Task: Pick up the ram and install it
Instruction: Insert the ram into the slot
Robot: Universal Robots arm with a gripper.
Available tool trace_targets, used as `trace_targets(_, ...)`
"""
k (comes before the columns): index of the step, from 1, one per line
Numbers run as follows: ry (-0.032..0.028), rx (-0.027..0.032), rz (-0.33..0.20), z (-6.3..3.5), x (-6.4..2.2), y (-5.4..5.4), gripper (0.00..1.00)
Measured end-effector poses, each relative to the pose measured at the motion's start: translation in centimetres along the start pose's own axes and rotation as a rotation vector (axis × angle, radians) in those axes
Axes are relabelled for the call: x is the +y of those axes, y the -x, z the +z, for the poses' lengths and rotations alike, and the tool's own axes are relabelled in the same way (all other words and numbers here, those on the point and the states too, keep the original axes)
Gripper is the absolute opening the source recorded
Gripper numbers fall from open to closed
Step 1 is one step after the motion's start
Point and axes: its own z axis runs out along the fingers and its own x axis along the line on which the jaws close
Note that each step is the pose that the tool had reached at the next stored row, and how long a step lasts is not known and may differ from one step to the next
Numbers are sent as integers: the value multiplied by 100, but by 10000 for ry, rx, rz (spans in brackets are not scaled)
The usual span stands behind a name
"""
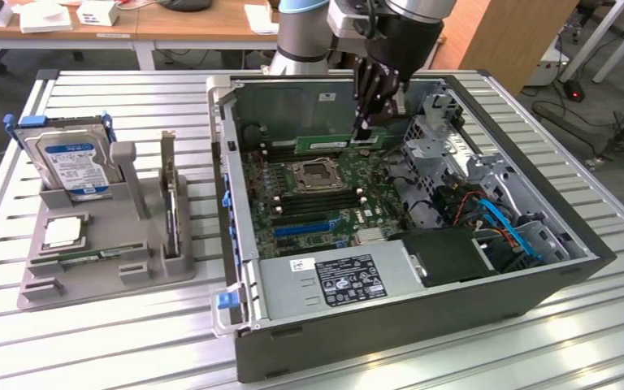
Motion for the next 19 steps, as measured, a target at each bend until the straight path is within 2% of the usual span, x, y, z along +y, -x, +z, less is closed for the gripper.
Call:
trace_targets(17, -10, -5, 63, 71, -6, -2, 11)
trace_targets(19, -54, -4, 59, 77, -4, -2, 11)
